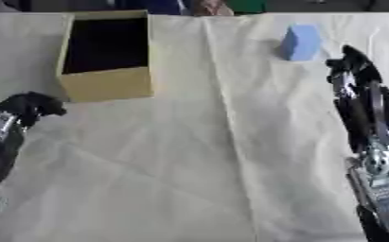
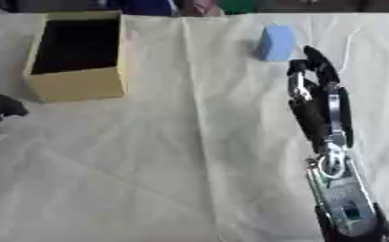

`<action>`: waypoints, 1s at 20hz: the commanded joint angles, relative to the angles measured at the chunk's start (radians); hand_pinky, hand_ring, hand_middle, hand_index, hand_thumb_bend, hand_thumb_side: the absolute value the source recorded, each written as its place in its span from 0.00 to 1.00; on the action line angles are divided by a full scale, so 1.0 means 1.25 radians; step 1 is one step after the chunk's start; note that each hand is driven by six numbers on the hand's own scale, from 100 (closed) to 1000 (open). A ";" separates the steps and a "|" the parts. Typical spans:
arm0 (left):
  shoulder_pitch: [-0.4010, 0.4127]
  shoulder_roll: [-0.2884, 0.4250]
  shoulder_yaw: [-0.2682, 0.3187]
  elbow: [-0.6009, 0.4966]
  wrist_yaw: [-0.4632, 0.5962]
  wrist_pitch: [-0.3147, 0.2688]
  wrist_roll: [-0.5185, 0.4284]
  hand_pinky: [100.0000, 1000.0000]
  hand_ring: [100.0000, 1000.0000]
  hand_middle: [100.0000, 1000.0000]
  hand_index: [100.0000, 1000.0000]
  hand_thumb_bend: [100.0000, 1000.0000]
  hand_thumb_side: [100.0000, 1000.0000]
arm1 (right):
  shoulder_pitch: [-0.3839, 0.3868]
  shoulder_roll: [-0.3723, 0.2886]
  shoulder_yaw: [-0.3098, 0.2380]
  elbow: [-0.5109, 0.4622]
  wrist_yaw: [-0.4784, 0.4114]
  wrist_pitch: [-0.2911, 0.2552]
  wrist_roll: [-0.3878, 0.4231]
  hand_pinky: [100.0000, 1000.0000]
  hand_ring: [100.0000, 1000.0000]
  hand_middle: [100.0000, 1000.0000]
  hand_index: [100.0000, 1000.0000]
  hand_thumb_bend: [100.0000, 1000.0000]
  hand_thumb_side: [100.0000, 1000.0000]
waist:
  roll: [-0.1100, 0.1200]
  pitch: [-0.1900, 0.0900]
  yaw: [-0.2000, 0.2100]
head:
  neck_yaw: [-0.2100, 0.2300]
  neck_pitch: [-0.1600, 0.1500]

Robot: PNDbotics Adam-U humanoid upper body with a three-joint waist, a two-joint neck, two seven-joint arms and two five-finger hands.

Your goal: Pick up objects on the table and place them in the box.

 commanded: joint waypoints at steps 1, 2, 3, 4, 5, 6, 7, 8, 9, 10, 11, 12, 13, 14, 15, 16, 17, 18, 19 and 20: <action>-0.007 0.004 0.004 -0.012 -0.004 0.001 -0.001 0.80 0.63 0.58 0.67 0.00 0.92 | -0.007 -0.006 -0.004 -0.008 0.005 0.000 0.001 0.78 1.00 0.67 0.90 0.00 0.65 | 0.002 -0.010 0.000 | -0.003 0.003; -0.007 0.004 0.004 -0.012 -0.004 0.001 -0.001 0.80 0.63 0.58 0.67 0.00 0.92 | -0.007 -0.006 -0.004 -0.008 0.005 0.000 0.001 0.78 1.00 0.67 0.90 0.00 0.65 | 0.002 -0.010 0.000 | -0.003 0.001; -0.007 0.005 0.004 -0.012 -0.005 0.001 -0.001 0.80 0.63 0.58 0.67 0.00 0.92 | -0.008 -0.006 -0.004 -0.008 0.005 0.000 0.001 0.78 1.00 0.67 0.90 0.00 0.65 | 0.002 -0.010 0.000 | -0.003 0.000; -0.007 0.005 0.005 -0.012 -0.005 0.001 -0.001 0.80 0.63 0.58 0.67 0.00 0.92 | -0.008 -0.006 -0.004 -0.008 0.004 0.000 0.001 0.78 1.00 0.67 0.90 0.00 0.65 | 0.002 -0.010 0.000 | -0.003 0.000; -0.007 0.005 0.005 -0.012 -0.005 0.001 -0.001 0.80 0.63 0.58 0.67 0.00 0.92 | -0.008 -0.006 -0.004 -0.008 0.004 0.000 0.001 0.78 1.00 0.67 0.90 0.00 0.65 | 0.002 -0.010 0.000 | -0.003 -0.001; -0.007 0.005 0.005 -0.012 -0.005 0.001 0.000 0.80 0.63 0.58 0.67 0.00 0.92 | -0.008 -0.006 -0.004 -0.008 0.004 0.000 0.001 0.78 1.00 0.67 0.90 0.00 0.64 | 0.002 -0.010 0.000 | -0.003 -0.001; -0.007 0.005 0.004 -0.012 -0.005 0.001 -0.001 0.80 0.63 0.58 0.67 0.00 0.92 | -0.008 -0.005 -0.004 -0.008 0.005 0.000 0.001 0.78 1.00 0.67 0.90 0.00 0.64 | 0.002 -0.010 0.000 | -0.002 0.000; -0.007 0.004 0.004 -0.012 -0.005 0.001 0.000 0.80 0.63 0.58 0.67 0.00 0.92 | -0.007 -0.005 -0.004 -0.008 0.005 0.000 0.002 0.78 1.00 0.67 0.90 0.00 0.64 | 0.001 -0.010 0.000 | -0.001 0.000; -0.007 0.004 0.005 -0.012 -0.004 0.002 0.001 0.80 0.63 0.58 0.67 0.00 0.92 | -0.007 -0.006 -0.004 -0.008 0.005 0.000 0.002 0.78 1.00 0.67 0.90 0.00 0.64 | 0.002 -0.010 0.000 | -0.001 0.000; -0.007 0.004 0.004 -0.012 -0.004 0.002 0.001 0.80 0.63 0.58 0.67 0.00 0.93 | -0.007 -0.005 -0.004 -0.008 0.005 0.000 0.002 0.78 1.00 0.67 0.90 0.00 0.65 | 0.001 -0.010 0.000 | -0.001 0.000; -0.007 0.004 0.004 -0.012 -0.003 0.001 0.001 0.80 0.63 0.58 0.67 0.00 0.93 | -0.007 -0.005 -0.005 -0.008 0.005 -0.001 0.002 0.78 1.00 0.67 0.90 0.00 0.64 | 0.001 -0.010 0.000 | -0.001 0.000; -0.007 0.004 0.005 -0.012 -0.003 0.001 0.001 0.80 0.63 0.58 0.67 0.00 0.92 | -0.008 -0.006 -0.005 -0.009 0.005 -0.001 0.001 0.78 1.00 0.67 0.90 0.00 0.64 | 0.001 -0.010 0.000 | -0.001 0.000; -0.007 0.005 0.005 -0.012 -0.004 0.001 0.002 0.80 0.63 0.58 0.67 0.00 0.91 | -0.008 -0.008 -0.005 -0.009 0.006 -0.001 0.002 0.78 1.00 0.67 0.91 0.00 0.62 | 0.001 -0.010 0.001 | -0.001 0.000; -0.007 0.006 0.005 -0.013 -0.005 0.001 0.002 0.80 0.63 0.58 0.67 0.00 0.91 | -0.008 -0.011 -0.005 -0.010 0.008 -0.002 0.004 0.78 1.00 0.68 0.91 0.00 0.60 | 0.001 -0.010 0.001 | 0.000 -0.001; -0.007 0.007 0.005 -0.013 -0.007 0.000 0.002 0.80 0.63 0.58 0.67 0.00 0.90 | -0.009 -0.017 -0.005 -0.011 0.011 -0.003 0.008 0.78 1.00 0.69 0.91 0.00 0.59 | 0.001 -0.010 0.001 | 0.000 -0.002; -0.007 0.009 0.005 -0.014 -0.008 -0.001 0.002 0.80 0.63 0.58 0.67 0.00 0.90 | -0.010 -0.027 -0.006 -0.013 0.015 -0.004 0.014 0.79 1.00 0.71 0.93 0.00 0.55 | 0.001 -0.010 0.002 | 0.001 -0.001; -0.007 0.011 0.005 -0.014 -0.010 -0.001 0.002 0.80 0.63 0.58 0.67 0.00 0.90 | -0.012 -0.042 -0.009 -0.016 0.020 -0.005 0.022 0.79 1.00 0.72 0.93 0.00 0.52 | 0.000 -0.010 0.002 | 0.001 0.000; -0.007 0.012 0.005 -0.014 -0.011 -0.001 0.002 0.80 0.63 0.58 0.67 0.00 0.90 | -0.013 -0.055 -0.011 -0.020 0.024 -0.007 0.031 0.81 1.00 0.75 0.95 0.00 0.44 | -0.002 -0.011 0.003 | 0.002 0.001; -0.007 0.014 0.005 -0.014 -0.012 -0.001 0.002 0.80 0.63 0.58 0.67 0.00 0.90 | -0.015 -0.072 -0.011 -0.024 0.033 -0.010 0.042 0.81 1.00 0.77 0.96 0.00 0.40 | -0.004 -0.011 0.003 | 0.003 0.000; -0.007 0.016 0.005 -0.014 -0.013 -0.001 0.001 0.80 0.63 0.58 0.67 0.00 0.90 | -0.016 -0.091 -0.011 -0.027 0.044 -0.012 0.054 0.82 1.00 0.79 0.97 0.00 0.34 | -0.006 -0.012 0.004 | 0.004 0.000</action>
